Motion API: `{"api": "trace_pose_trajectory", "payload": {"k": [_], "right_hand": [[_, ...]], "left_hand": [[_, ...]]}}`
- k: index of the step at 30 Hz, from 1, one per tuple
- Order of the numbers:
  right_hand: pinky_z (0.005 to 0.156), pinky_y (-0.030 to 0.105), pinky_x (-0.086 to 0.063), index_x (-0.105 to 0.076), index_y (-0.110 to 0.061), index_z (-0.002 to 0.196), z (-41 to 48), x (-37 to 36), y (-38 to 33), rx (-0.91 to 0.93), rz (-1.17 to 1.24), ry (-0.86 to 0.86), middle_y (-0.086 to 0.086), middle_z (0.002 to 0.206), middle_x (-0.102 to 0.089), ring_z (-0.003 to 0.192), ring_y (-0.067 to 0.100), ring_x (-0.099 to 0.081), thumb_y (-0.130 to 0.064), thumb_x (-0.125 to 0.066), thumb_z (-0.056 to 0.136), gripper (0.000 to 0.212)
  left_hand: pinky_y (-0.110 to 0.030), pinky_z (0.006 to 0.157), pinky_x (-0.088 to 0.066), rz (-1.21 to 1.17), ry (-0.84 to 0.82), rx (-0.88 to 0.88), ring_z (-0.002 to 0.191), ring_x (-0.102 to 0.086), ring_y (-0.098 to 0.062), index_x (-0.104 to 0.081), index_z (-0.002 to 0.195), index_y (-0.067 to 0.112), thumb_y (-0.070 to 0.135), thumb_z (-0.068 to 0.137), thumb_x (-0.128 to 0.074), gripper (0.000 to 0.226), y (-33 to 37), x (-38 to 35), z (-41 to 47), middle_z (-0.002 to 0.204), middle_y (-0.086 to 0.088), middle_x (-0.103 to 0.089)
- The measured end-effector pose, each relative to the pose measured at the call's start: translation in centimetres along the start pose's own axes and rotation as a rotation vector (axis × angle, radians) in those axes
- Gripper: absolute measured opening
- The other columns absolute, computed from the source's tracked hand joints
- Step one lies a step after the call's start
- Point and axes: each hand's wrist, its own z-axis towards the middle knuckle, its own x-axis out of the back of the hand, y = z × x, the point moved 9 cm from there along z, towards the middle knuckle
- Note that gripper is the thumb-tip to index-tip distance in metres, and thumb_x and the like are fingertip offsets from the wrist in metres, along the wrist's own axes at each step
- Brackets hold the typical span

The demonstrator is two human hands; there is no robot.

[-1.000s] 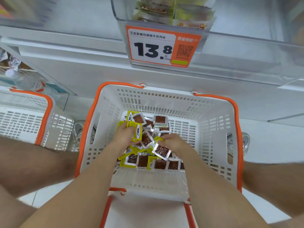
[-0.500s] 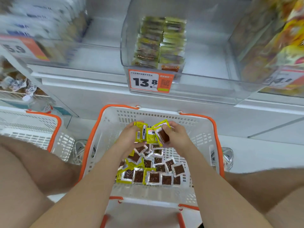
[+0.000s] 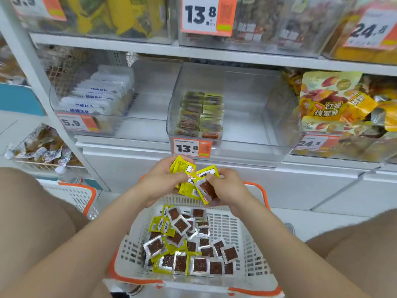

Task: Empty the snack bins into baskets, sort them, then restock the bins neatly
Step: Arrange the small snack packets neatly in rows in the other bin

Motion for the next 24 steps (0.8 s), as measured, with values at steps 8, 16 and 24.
{"api": "trace_pose_trajectory", "payload": {"k": [8, 16, 24], "right_hand": [[0.043, 0.033, -0.053, -0.068, -0.018, 0.113, -3.8, 0.4, -5.1, 0.069, -0.176, -0.122, 0.016, 0.095, -0.075, 0.059, 0.025, -0.070, -0.022, -0.070, 0.099, 0.014], [0.038, 0.024, -0.042, -0.072, -0.011, 0.098, -4.4, 0.7, -6.0, 0.072, -0.055, 0.019, 0.014, 0.075, -0.075, 0.049, 0.026, -0.062, -0.018, -0.067, 0.093, 0.010], [0.042, 0.028, -0.048, -0.066, -0.014, 0.110, -5.1, 5.2, -8.6, 0.160, 0.114, 0.221, 0.011, 0.079, -0.076, 0.053, 0.024, -0.067, -0.019, -0.060, 0.103, 0.010]], "left_hand": [[-0.034, 0.053, -0.058, 0.020, 0.202, -0.224, 0.068, -0.074, -0.021, -0.072, 0.110, 0.016, 0.019, 0.096, -0.075, 0.015, 6.4, 1.1, -2.7, 0.089, -0.014, -0.078], [-0.048, 0.089, -0.058, -0.101, 0.101, -0.173, 0.098, -0.074, -0.033, -0.069, 0.114, 0.024, 0.018, 0.095, -0.072, 0.021, 5.5, -2.5, -2.3, 0.106, -0.008, -0.078], [-0.057, 0.089, -0.061, -0.438, 0.120, -0.255, 0.098, -0.073, -0.030, -0.056, 0.132, 0.024, -0.002, 0.105, -0.049, 0.039, 7.0, -2.7, -2.4, 0.117, -0.008, -0.073]]}}
